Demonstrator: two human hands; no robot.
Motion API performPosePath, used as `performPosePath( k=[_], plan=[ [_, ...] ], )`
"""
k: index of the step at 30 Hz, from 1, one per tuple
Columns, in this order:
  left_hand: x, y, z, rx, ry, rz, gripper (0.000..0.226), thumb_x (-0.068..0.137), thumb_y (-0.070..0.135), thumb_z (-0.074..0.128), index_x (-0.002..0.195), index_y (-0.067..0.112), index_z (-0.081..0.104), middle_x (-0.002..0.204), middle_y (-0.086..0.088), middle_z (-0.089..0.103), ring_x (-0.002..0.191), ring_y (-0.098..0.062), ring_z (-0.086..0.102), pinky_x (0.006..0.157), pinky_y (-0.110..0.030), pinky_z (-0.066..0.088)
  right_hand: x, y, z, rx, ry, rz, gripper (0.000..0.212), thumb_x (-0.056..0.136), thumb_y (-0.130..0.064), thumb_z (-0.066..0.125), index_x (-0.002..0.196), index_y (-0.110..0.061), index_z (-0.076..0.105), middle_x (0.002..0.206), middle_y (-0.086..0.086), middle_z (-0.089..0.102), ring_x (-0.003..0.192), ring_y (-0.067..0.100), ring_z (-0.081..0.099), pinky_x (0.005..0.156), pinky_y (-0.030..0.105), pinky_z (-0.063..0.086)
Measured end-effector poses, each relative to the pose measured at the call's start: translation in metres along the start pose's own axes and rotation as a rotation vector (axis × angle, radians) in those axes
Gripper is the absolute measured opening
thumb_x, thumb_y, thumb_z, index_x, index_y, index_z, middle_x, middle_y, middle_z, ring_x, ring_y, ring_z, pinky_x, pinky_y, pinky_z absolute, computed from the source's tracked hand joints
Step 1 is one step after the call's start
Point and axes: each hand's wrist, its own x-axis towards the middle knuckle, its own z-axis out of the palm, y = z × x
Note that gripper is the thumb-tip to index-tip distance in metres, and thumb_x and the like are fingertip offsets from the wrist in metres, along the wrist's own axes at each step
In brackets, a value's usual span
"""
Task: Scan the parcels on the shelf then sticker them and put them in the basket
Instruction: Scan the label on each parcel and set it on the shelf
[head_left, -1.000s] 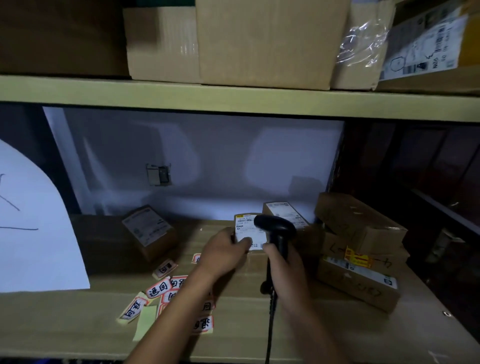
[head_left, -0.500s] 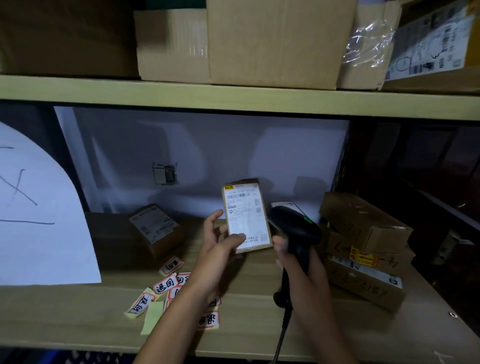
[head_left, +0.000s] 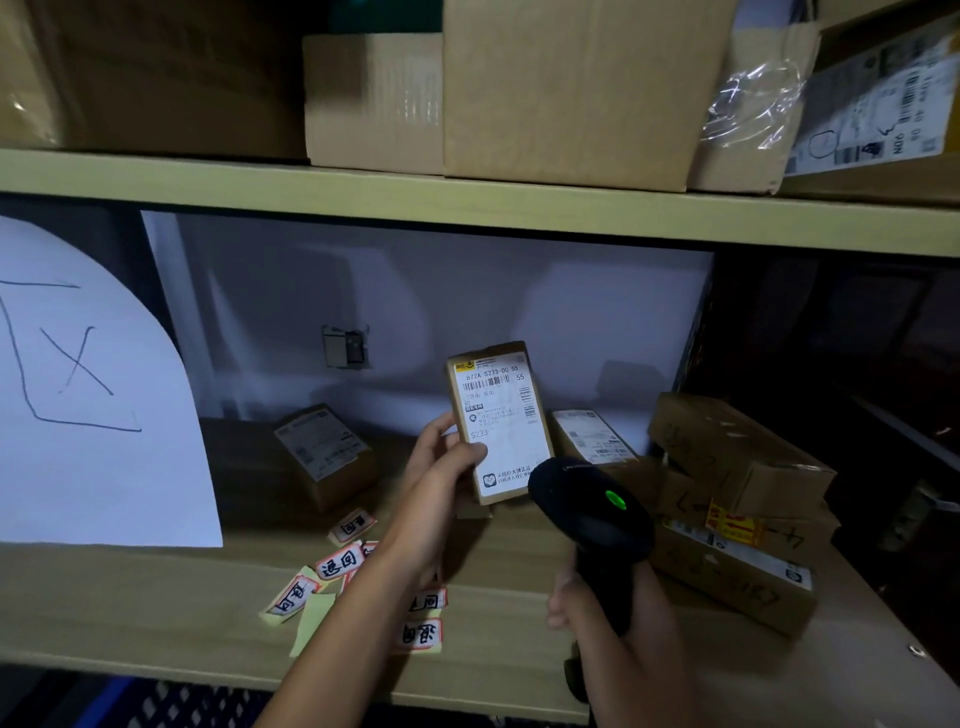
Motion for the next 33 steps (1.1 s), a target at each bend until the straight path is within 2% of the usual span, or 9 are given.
performPosePath(
  k=[3, 5, 8, 12, 17, 21, 25, 30, 33],
  plan=[
    [-0.002, -0.003, 0.0, 0.015, -0.01, 0.017, 0.047, 0.099, -0.002, 0.054, 0.138, 0.024, 0.062, 0.122, -0.002, 0.08, 0.117, -0.025, 0.074, 0.096, -0.043, 0.058, -0.001, -0.001, 0.0, 0.0, 0.041, -0.049, 0.023, 0.085, -0.011, 0.071, 0.103, -0.025, 0.07, 0.069, 0.007, 0.069, 0.063, 0.018, 0.066, 0.069, 0.031, 0.049],
    [-0.003, -0.005, 0.0, 0.029, -0.017, 0.016, 0.049, 0.098, -0.004, 0.054, 0.138, 0.023, 0.062, 0.121, 0.001, 0.08, 0.12, -0.028, 0.073, 0.099, -0.047, 0.056, -0.002, -0.003, -0.001, 0.011, 0.039, -0.06, 0.024, 0.086, -0.009, 0.071, 0.103, -0.025, 0.07, 0.065, 0.005, 0.067, 0.059, 0.014, 0.063, 0.067, 0.031, 0.048],
    [-0.002, -0.009, -0.002, 0.019, -0.01, -0.001, 0.049, 0.097, -0.005, 0.054, 0.137, 0.021, 0.063, 0.122, -0.004, 0.08, 0.119, -0.028, 0.073, 0.087, -0.038, 0.061, -0.002, -0.005, -0.001, 0.033, 0.025, -0.069, 0.022, 0.085, -0.011, 0.072, 0.103, -0.025, 0.069, 0.064, 0.004, 0.065, 0.059, 0.013, 0.062, 0.067, 0.032, 0.047],
    [-0.003, -0.007, -0.003, -0.017, -0.013, -0.02, 0.043, 0.098, -0.004, 0.055, 0.135, 0.018, 0.064, 0.126, -0.013, 0.076, 0.1, -0.017, 0.077, 0.069, -0.029, 0.063, -0.004, -0.003, -0.001, 0.04, 0.031, -0.096, 0.023, 0.082, -0.021, 0.074, 0.104, -0.025, 0.07, 0.064, 0.003, 0.065, 0.061, 0.016, 0.061, 0.068, 0.035, 0.047],
    [0.002, -0.006, -0.009, -0.012, -0.016, 0.0, 0.043, 0.099, 0.0, 0.056, 0.137, 0.021, 0.063, 0.12, -0.005, 0.08, 0.099, -0.015, 0.079, 0.067, -0.028, 0.063, -0.004, -0.002, -0.005, 0.007, 0.018, -0.081, 0.024, 0.087, -0.006, 0.069, 0.102, -0.025, 0.068, 0.062, 0.003, 0.063, 0.059, 0.015, 0.06, 0.067, 0.036, 0.046],
    [0.002, -0.006, -0.011, 0.009, -0.017, -0.003, 0.047, 0.098, -0.001, 0.056, 0.139, 0.021, 0.062, 0.122, -0.001, 0.08, 0.103, -0.018, 0.078, 0.068, -0.027, 0.062, -0.004, -0.005, -0.004, -0.027, -0.013, -0.073, 0.015, 0.089, -0.01, 0.07, 0.095, -0.023, 0.066, 0.058, 0.0, 0.06, 0.055, 0.011, 0.058, 0.064, 0.029, 0.044],
    [0.003, -0.008, -0.012, 0.032, -0.025, 0.004, 0.051, 0.098, -0.002, 0.056, 0.141, 0.023, 0.06, 0.126, -0.001, 0.079, 0.112, -0.023, 0.075, 0.073, -0.029, 0.06, -0.003, -0.007, -0.001, -0.086, 0.033, -0.098, 0.009, 0.085, -0.016, 0.073, 0.087, -0.023, 0.067, 0.058, 0.001, 0.062, 0.053, 0.011, 0.059, 0.054, 0.016, 0.043],
    [0.004, -0.007, -0.015, 0.058, -0.038, 0.012, 0.052, 0.097, -0.004, 0.055, 0.14, 0.025, 0.062, 0.125, -0.002, 0.079, 0.106, -0.019, 0.075, 0.071, -0.026, 0.058, 0.0, -0.002, 0.007, -0.071, 0.076, -0.159, 0.018, 0.078, -0.035, 0.076, 0.093, -0.033, 0.068, 0.062, 0.004, 0.066, 0.063, 0.024, 0.065, 0.066, 0.036, 0.049],
    [0.005, -0.007, -0.016, 0.048, -0.04, 0.009, 0.051, 0.097, -0.004, 0.055, 0.139, 0.025, 0.063, 0.124, -0.004, 0.079, 0.106, -0.019, 0.075, 0.072, -0.025, 0.057, -0.001, -0.004, 0.006, -0.042, 0.084, -0.164, 0.02, 0.077, -0.035, 0.077, 0.095, -0.037, 0.068, 0.063, 0.004, 0.067, 0.063, 0.024, 0.065, 0.066, 0.036, 0.049]
  ],
)
